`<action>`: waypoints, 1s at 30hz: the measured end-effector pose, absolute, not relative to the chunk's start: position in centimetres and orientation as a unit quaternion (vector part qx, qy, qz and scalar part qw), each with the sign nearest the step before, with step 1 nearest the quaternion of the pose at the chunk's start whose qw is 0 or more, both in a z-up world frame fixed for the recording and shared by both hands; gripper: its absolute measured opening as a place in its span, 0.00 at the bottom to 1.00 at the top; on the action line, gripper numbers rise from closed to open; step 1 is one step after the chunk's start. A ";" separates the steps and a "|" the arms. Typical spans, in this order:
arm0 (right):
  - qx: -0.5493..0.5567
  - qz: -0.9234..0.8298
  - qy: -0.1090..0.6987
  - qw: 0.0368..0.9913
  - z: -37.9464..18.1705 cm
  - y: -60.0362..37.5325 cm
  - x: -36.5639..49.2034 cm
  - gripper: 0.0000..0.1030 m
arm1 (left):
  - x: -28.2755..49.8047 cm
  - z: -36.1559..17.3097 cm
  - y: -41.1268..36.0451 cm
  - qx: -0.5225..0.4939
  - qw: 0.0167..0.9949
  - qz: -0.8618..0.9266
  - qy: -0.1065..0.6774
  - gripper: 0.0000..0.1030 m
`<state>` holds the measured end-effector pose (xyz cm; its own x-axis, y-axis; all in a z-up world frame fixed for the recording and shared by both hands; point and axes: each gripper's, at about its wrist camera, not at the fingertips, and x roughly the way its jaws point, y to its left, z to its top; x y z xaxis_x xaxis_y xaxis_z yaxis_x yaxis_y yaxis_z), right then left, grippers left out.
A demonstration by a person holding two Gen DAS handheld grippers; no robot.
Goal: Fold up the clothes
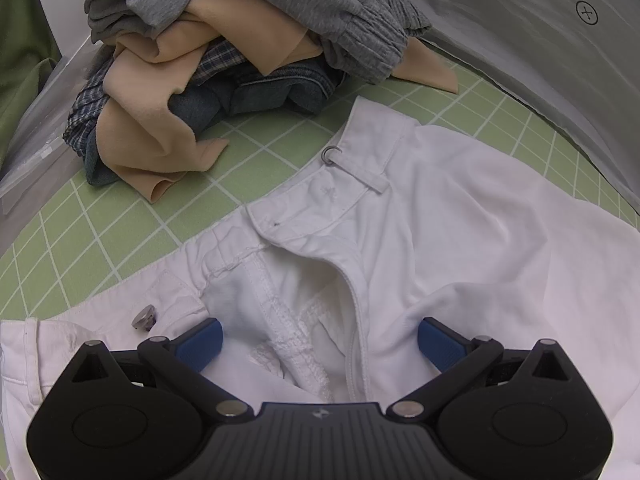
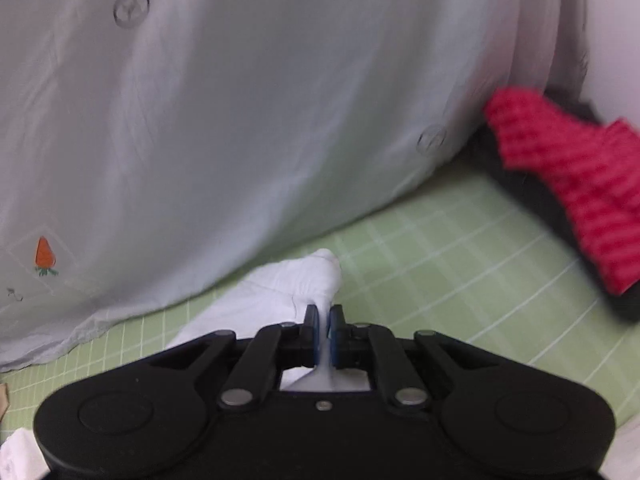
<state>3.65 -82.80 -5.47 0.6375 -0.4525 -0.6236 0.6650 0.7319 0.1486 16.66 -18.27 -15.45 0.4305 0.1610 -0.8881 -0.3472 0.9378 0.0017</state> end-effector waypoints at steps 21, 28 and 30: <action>0.169 -0.368 0.321 0.856 -7.9 -81.2 2.5 0.76 | 20.8 -9.5 -19.3 -0.064 0.879 0.113 0.458 0.94; 0.195 -0.308 0.312 0.877 -9.5 -78.7 9.8 0.76 | 25.6 -10.8 -23.4 -0.060 0.882 0.065 0.463 0.94; 0.203 -0.304 0.335 0.869 -11.1 -78.5 11.6 0.75 | 26.7 -11.4 -24.1 -0.063 0.879 0.066 0.469 0.93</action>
